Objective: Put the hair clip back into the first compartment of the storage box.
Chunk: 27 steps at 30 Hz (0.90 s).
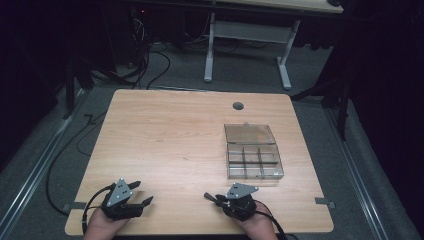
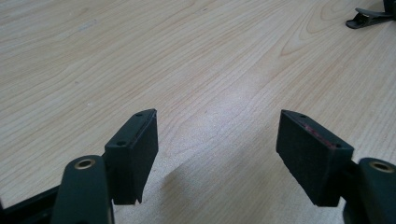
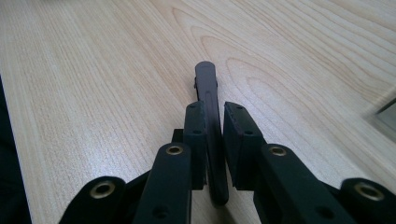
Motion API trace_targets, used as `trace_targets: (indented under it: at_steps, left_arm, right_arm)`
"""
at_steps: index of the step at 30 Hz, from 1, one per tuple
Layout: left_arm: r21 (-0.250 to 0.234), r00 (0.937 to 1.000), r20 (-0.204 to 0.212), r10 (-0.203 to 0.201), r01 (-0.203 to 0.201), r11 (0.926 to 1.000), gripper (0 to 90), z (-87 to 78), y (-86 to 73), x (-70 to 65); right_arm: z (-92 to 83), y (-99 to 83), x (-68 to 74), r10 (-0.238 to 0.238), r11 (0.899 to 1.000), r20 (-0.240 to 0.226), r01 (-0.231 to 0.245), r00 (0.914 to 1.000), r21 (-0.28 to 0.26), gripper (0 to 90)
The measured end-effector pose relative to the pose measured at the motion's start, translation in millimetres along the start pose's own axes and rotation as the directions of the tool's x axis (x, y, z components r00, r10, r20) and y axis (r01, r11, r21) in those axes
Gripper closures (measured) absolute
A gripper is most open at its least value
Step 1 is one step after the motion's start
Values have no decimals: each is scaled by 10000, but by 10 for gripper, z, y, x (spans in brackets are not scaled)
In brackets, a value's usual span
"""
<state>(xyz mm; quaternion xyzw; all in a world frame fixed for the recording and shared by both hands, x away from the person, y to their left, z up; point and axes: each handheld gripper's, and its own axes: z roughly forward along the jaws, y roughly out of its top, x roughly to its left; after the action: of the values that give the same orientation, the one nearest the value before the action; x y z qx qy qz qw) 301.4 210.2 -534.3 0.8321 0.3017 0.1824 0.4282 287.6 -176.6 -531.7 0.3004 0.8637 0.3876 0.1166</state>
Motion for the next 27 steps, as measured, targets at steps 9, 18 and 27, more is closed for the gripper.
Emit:
trace_targets:
  at_steps: [9,18,27]
  left_arm:
    - [-24,10000,7,7,-7,10000,299,-1,-1,-1]
    - [-13,10000,4,17,-17,10000,299,-1,0,-2]
    - [-8,10000,9,14,-14,10000,300,0,0,-1]
  right_arm:
    - [-30,-3,-7,-11,9999,287,6,9996,155,801]
    - [-213,-154,-170,633,9979,892,-641,9940,62,802]
    - [-348,-256,-292,1095,9939,1355,-1100,9847,-36,801]
